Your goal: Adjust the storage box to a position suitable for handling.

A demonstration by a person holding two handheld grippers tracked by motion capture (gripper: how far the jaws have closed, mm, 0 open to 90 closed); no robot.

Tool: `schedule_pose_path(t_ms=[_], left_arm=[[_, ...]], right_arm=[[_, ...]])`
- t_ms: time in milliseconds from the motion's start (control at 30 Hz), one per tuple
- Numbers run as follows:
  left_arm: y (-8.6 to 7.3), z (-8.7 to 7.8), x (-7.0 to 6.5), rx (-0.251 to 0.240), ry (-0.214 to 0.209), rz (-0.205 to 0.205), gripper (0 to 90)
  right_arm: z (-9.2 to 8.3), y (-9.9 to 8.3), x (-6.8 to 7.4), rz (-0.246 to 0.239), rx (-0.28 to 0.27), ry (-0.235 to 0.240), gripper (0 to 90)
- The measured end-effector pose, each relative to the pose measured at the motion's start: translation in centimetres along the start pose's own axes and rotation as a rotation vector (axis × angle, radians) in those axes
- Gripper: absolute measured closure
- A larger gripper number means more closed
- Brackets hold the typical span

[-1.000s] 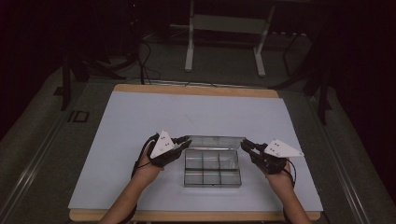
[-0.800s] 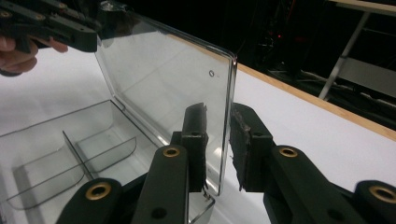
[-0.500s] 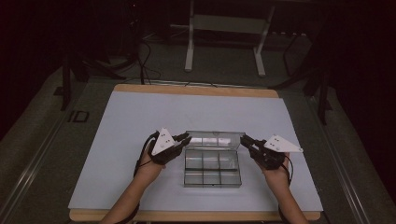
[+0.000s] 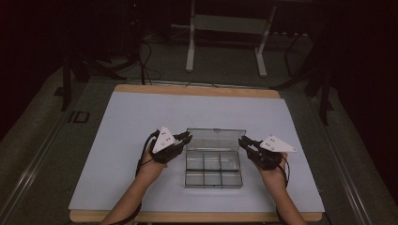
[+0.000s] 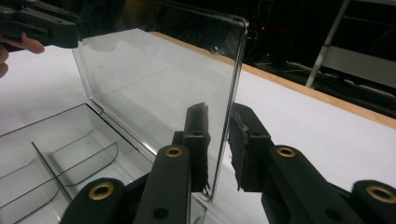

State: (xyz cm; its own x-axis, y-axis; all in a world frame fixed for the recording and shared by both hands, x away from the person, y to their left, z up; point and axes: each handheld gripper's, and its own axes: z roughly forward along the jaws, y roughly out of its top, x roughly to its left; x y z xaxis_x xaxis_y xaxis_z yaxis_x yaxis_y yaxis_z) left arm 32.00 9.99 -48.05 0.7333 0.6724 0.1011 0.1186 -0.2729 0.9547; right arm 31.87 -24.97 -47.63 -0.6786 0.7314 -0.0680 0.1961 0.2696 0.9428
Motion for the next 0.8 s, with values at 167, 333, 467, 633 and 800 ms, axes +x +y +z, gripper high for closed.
schedule_pose_path(t_ms=[167, 333, 467, 633, 800], left_arm=[[-0.5, 0.5, 0.1, 0.029, 0.0, -0.025, 77.6], [-1.2, 1.0, 0.1, 0.049, 0.008, -0.036, 77.6], [-1.3, 1.3, 0.2, 0.053, 0.005, -0.06, 77.4], [-1.4, 1.4, 0.3, 0.047, 0.003, -0.109, 77.3], [-1.5, 1.8, 0.2, 0.061, 0.013, -0.103, 73.6]], right_arm=[[0.5, -0.3, -0.2, 0.02, 0.026, 0.002, 73.3], [1.0, -0.8, 0.2, 0.02, 0.039, -0.015, 70.3], [1.2, -0.9, 0.0, 0.046, 0.044, -0.005, 70.6], [1.7, -1.0, 0.0, 0.052, 0.078, -0.01, 69.1], [2.0, -1.2, 0.0, 0.073, 0.095, -0.01, 68.1]])
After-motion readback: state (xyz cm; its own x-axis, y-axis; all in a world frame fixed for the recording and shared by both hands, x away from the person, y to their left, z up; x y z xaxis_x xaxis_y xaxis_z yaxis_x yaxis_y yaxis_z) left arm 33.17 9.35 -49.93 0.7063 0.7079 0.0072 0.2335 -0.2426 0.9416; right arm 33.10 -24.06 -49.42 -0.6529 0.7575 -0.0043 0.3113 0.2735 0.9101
